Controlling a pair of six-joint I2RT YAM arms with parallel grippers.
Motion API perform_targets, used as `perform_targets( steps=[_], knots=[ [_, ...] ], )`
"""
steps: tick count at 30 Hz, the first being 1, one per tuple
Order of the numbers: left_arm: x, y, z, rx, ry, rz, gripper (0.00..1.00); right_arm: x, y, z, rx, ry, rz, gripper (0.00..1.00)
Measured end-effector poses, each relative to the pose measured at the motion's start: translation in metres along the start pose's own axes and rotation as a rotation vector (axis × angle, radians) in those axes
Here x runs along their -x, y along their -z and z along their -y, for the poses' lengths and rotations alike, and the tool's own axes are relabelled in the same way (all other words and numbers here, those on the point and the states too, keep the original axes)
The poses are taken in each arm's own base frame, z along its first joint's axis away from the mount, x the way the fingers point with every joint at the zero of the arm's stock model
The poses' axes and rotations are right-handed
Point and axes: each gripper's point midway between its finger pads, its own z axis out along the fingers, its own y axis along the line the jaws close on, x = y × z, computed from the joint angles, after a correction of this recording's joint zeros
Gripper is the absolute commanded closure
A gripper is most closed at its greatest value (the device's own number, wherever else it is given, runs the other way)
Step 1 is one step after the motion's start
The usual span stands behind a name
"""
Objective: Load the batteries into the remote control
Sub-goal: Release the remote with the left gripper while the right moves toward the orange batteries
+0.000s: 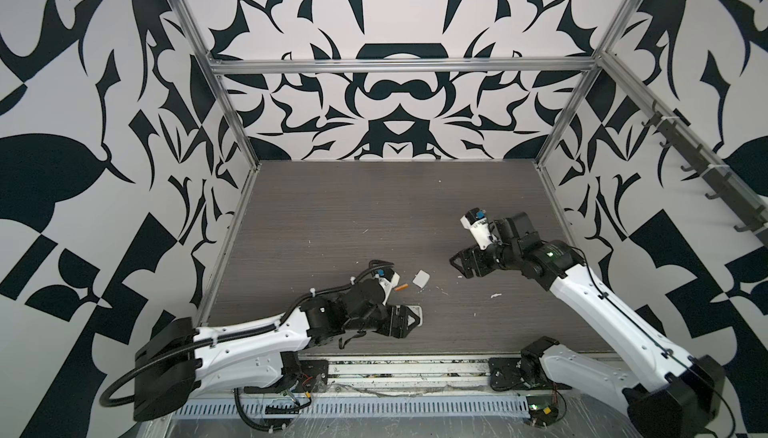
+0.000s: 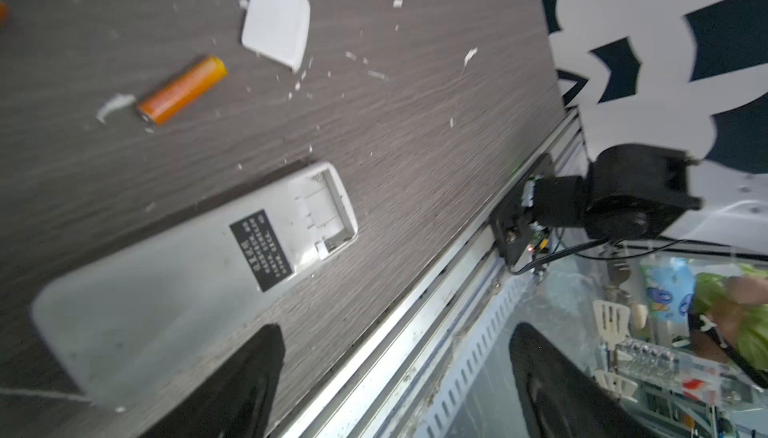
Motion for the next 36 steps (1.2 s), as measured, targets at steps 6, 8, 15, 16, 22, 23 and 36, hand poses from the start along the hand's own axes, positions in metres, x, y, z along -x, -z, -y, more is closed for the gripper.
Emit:
perform_targets(
  steps=[6, 8, 15, 16, 22, 23, 36],
  knots=[
    [0.023, 0.024, -0.026, 0.002, 0.083, 0.105, 0.14, 0.005, -0.029, -0.047, 0.094, 0.244, -0.047, 0.23],
    [0.029, 0.03, -0.041, 0.017, 0.126, 0.135, 0.14, 0.002, -0.043, -0.057, 0.14, 0.304, -0.069, 0.22],
    [0.052, 0.055, -0.07, 0.021, 0.229, 0.237, 0.14, 0.005, -0.091, -0.063, 0.18, 0.4, -0.175, 0.25],
    [0.055, 0.058, -0.073, 0.019, 0.24, 0.253, 0.14, 0.006, -0.095, -0.067, 0.188, 0.429, -0.182, 0.25],
    [0.064, 0.078, -0.103, 0.024, 0.34, 0.332, 0.14, -0.001, -0.107, -0.084, 0.238, 0.606, -0.234, 0.37],
    [0.065, 0.082, -0.108, 0.026, 0.357, 0.346, 0.14, 0.001, -0.11, -0.086, 0.243, 0.632, -0.243, 0.38],
    [0.078, 0.102, -0.124, 0.029, 0.395, 0.423, 0.22, -0.02, -0.15, -0.096, 0.265, 0.796, -0.427, 0.49]
  ],
)
